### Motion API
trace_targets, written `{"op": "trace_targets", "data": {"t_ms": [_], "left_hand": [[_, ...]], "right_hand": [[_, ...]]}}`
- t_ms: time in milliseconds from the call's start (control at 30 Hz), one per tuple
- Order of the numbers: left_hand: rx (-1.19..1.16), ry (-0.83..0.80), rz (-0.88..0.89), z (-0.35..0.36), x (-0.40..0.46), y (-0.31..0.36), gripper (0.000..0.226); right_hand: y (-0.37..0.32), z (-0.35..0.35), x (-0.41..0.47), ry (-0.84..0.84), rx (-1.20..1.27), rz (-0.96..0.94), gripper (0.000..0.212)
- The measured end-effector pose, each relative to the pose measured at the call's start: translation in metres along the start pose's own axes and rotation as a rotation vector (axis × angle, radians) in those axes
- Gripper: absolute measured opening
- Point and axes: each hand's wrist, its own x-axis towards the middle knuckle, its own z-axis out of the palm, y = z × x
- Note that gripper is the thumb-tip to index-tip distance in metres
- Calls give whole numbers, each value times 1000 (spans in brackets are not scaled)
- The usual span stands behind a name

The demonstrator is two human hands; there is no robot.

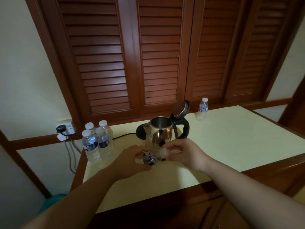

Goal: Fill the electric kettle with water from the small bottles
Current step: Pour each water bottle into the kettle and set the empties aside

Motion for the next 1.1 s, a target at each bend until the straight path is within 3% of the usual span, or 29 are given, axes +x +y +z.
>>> {"op": "trace_targets", "data": {"t_ms": [133,333,533,667,833,1000,1100], "left_hand": [[16,-21,22,2,9,12,52],[48,40,50,12,18,35,55],[39,91,52,28,26,60,59],[17,107,27,47,40,74,56],[-27,108,-41,79,65,100,48],[-53,105,-60,116,93,121,49],[-115,107,-119,137,105,130,46]], "right_hand": [[3,-17,1,-23,-19,-21,34],[8,-36,2,-86,-114,-9,12],[18,-62,4,-139,121,192,33],[41,-88,8,-150,227,156,22],[69,-130,12,-143,148,-3,16],[94,-162,17,-195,-73,150,37],[111,-187,21,-241,-104,134,21]]}}
